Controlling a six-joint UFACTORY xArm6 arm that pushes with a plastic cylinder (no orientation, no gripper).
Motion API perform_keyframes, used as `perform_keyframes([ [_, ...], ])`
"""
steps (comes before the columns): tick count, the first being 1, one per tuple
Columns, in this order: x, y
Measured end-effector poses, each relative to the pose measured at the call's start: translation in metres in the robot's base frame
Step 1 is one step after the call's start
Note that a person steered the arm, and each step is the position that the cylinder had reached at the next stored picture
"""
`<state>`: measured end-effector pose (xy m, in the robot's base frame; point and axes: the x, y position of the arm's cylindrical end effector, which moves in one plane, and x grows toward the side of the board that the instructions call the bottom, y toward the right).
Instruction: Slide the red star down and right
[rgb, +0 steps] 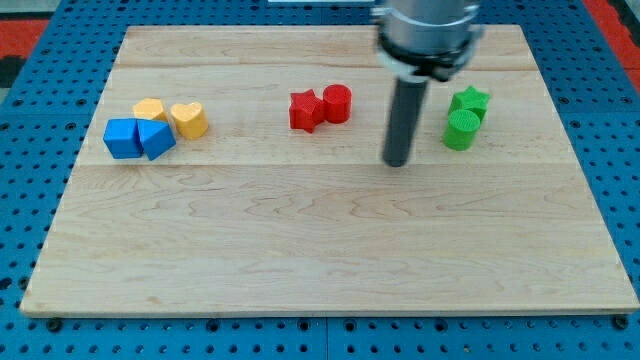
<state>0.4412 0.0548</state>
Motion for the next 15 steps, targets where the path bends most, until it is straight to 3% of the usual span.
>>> perform_keyframes([
  [2,-0.012,-0.173],
  [3,-0.053,-0.190],
  [4,-0.086,-0.190],
  [5,-0.106,-0.122],
  [6,-0.086,-0.085],
  [8,-0.007,-0.055],
  [10,-0.052,-0.112],
  [11,-0.073,-0.102],
  [12,-0.053,-0.060],
  [13,0.007,-0.007],
  [14,0.037,0.003],
  [15,0.032,-0.085],
])
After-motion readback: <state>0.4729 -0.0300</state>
